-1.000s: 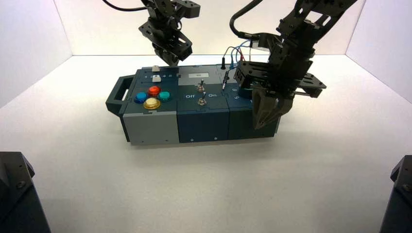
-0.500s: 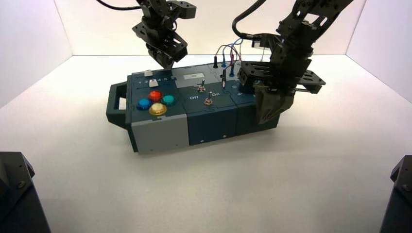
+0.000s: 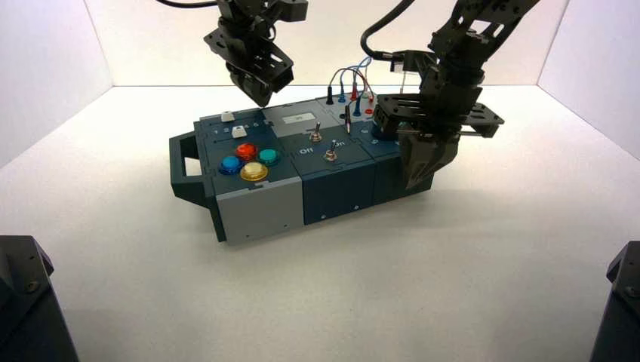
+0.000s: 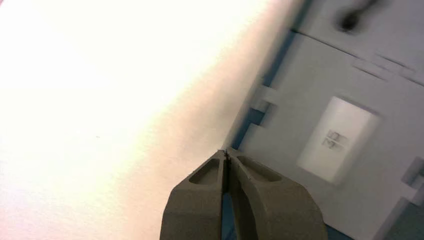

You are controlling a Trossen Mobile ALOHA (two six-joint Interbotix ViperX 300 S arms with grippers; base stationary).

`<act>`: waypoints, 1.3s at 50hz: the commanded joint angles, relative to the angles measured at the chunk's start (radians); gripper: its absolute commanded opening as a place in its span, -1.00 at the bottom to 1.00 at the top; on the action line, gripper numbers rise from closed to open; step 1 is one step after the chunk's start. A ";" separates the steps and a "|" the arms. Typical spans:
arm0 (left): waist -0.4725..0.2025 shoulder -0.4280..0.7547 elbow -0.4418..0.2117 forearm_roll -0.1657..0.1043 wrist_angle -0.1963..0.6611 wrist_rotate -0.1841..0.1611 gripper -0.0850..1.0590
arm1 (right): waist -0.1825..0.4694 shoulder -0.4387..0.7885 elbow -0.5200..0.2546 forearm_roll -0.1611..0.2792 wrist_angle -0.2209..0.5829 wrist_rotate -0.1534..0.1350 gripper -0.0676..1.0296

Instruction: Rotate the box counterclockwise.

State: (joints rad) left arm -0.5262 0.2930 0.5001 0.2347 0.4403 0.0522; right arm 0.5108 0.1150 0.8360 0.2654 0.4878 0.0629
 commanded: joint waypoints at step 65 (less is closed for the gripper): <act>-0.008 -0.110 0.017 0.025 -0.009 0.011 -0.91 | -0.018 -0.190 -0.026 -0.058 -0.057 0.005 -0.92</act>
State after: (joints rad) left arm -0.5415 0.2424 0.5323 0.2562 0.4372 0.0614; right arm 0.4955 -0.0169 0.8237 0.2102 0.4479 0.0675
